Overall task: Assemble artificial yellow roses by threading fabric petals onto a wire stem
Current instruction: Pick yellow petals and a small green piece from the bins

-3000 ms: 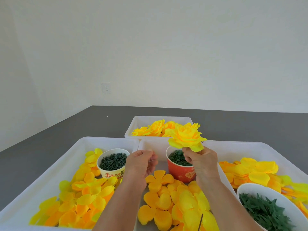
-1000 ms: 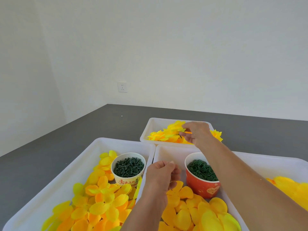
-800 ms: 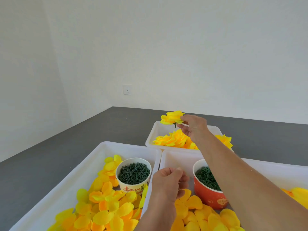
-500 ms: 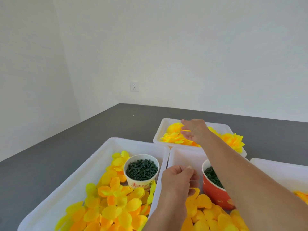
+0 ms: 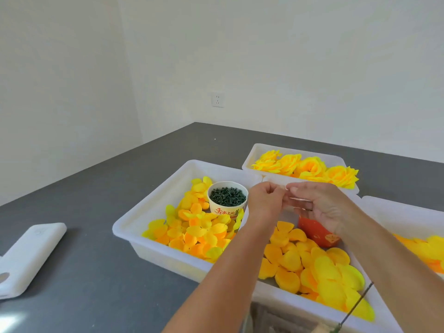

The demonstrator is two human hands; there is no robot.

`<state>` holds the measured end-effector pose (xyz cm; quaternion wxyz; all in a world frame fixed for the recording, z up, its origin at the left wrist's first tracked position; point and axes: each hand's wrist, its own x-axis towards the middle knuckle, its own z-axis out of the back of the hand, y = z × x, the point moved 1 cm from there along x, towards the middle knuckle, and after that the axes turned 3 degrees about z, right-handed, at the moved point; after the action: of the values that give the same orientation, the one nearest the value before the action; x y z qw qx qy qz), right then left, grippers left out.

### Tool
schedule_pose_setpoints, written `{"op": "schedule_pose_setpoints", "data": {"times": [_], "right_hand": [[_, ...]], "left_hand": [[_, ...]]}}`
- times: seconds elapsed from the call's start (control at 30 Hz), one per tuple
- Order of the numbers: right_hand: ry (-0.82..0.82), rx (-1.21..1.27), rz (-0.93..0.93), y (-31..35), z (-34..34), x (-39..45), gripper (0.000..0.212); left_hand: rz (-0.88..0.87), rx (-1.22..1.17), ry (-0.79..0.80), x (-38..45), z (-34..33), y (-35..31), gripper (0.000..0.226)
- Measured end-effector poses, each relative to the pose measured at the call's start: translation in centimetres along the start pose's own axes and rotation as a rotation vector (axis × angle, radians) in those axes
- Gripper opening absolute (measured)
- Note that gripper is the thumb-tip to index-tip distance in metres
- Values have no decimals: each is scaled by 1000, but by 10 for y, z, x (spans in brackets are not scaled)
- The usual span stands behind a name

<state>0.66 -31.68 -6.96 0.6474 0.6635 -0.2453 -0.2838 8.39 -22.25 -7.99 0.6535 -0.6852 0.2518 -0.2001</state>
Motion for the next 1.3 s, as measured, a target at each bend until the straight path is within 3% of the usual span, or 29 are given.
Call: {"op": "schedule_pose_setpoints", "data": {"times": [0.43,0.53,0.63,0.7,0.83,0.93,1.03,1.3], "right_hand": [[-12,149,-23,-31,5,-24,14],[0,150,3,-34,5,-27,12],[40,96,21,-36,4,-29,12],[63,72,23,-37,3,-29,13],[102,40,29,-37,-2,-30,13],[146,16,39,-36,-8,-30,14],[176,-15,58,-30,-15,-26,14],[302,-94,181,-4,-41,0,13]], "left_hand": [[-85,246,-214,16,88,0,27],[-123,437,-221,22,113,9,21],[-178,783,-249,30,140,9,13],[-138,1013,-261,35,155,9,19],[2,1269,-2,38,161,12,44],[-57,1438,135,38,153,17,40],[-103,1438,64,40,149,20,27],[-108,926,-240,45,161,15,26]]}}
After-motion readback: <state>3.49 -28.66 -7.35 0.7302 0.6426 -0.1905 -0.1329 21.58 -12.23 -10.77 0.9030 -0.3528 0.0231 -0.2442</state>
